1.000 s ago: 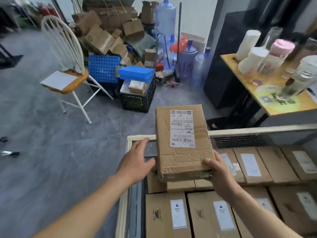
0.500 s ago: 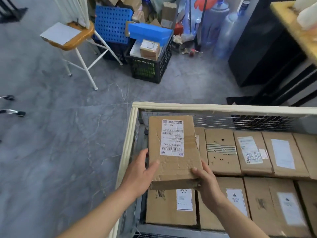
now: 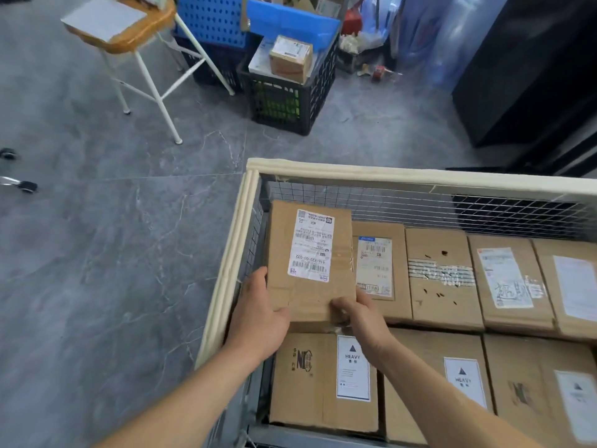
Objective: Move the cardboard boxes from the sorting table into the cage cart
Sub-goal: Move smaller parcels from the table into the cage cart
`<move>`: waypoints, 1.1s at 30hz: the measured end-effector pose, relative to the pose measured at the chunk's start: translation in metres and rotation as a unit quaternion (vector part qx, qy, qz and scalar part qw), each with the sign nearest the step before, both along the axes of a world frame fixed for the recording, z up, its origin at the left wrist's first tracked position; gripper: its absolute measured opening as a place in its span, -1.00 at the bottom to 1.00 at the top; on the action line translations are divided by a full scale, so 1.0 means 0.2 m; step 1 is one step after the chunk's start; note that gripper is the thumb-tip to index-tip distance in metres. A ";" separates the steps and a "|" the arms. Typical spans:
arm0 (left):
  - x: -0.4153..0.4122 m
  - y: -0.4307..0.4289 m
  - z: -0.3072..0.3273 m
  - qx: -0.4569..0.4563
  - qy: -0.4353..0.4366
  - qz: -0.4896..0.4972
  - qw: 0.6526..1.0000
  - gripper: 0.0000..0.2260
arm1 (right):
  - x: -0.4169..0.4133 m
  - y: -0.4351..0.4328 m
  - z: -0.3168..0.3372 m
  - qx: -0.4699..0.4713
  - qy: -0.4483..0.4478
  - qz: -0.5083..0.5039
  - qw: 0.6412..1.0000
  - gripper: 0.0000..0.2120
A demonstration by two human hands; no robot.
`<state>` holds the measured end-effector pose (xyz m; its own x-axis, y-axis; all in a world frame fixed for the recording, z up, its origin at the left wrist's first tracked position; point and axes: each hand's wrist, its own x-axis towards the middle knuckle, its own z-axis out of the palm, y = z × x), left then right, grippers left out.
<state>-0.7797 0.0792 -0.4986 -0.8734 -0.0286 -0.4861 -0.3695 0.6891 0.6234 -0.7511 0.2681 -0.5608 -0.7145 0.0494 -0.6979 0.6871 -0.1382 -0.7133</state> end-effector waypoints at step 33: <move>-0.17 0.16 -0.43 -0.163 -0.042 -0.023 0.985 -0.54 | -0.17 -0.04 -0.27 0.368 0.106 0.197 0.902 -0.49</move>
